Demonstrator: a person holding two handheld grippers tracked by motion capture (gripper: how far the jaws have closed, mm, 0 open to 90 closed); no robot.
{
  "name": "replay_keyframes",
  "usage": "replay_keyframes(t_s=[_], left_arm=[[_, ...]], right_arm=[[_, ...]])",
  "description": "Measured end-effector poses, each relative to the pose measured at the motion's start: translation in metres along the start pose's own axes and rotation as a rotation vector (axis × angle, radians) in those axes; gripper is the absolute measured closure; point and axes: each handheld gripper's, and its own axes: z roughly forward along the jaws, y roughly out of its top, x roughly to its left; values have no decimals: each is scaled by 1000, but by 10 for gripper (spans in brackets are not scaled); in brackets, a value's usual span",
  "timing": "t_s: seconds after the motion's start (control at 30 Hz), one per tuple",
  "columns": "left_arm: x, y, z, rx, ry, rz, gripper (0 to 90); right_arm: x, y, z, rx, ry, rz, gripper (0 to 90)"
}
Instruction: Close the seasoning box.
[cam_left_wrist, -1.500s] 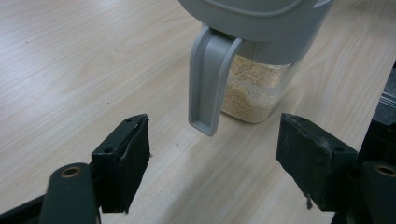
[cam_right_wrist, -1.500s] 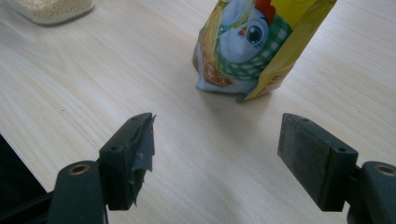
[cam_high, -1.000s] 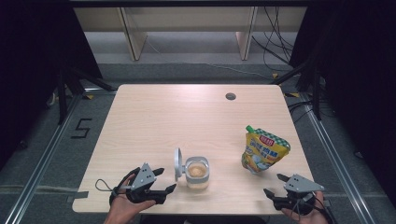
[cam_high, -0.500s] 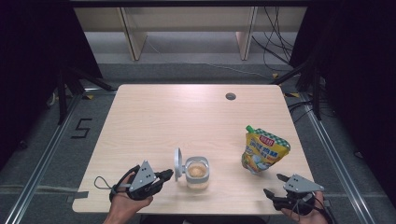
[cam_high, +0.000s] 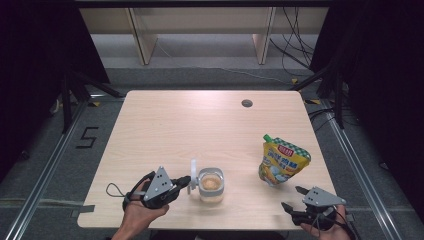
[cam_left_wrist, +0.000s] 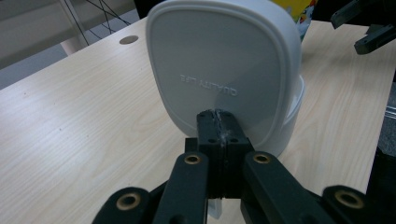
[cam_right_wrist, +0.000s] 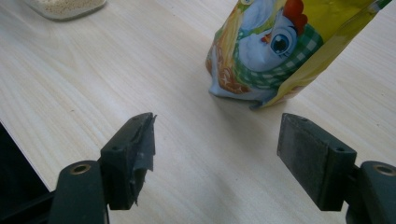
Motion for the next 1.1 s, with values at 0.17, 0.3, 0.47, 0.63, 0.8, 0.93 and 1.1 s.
replay_keyframes(t_s=[0.17, 0.3, 0.47, 0.63, 0.8, 0.93, 1.1], left_arm=[[-2, 7, 6, -10, -1, 2, 887], [-5, 13, 11, -10, -10, 15, 886], [-7, 16, 14, -18, -19, 12, 873], [-4, 16, 10, -33, -21, -15, 846], [-3, 14, 6, -29, -41, -20, 794], [-4, 13, 6, -18, -64, -31, 716], [1, 12, 3, -26, -81, -44, 566]], right_arm=[[0, 0, 0, -2, 3, 1, 288], [0, 1, 1, 1, 4, -5, 288], [-1, 1, 1, -6, -1, -28, 288], [0, 1, 1, 4, 10, -10, 288], [-1, 1, 2, -1, 7, -23, 288], [-1, 1, 2, -3, 6, -33, 288], [-1, 1, 3, -3, 9, -34, 288]])
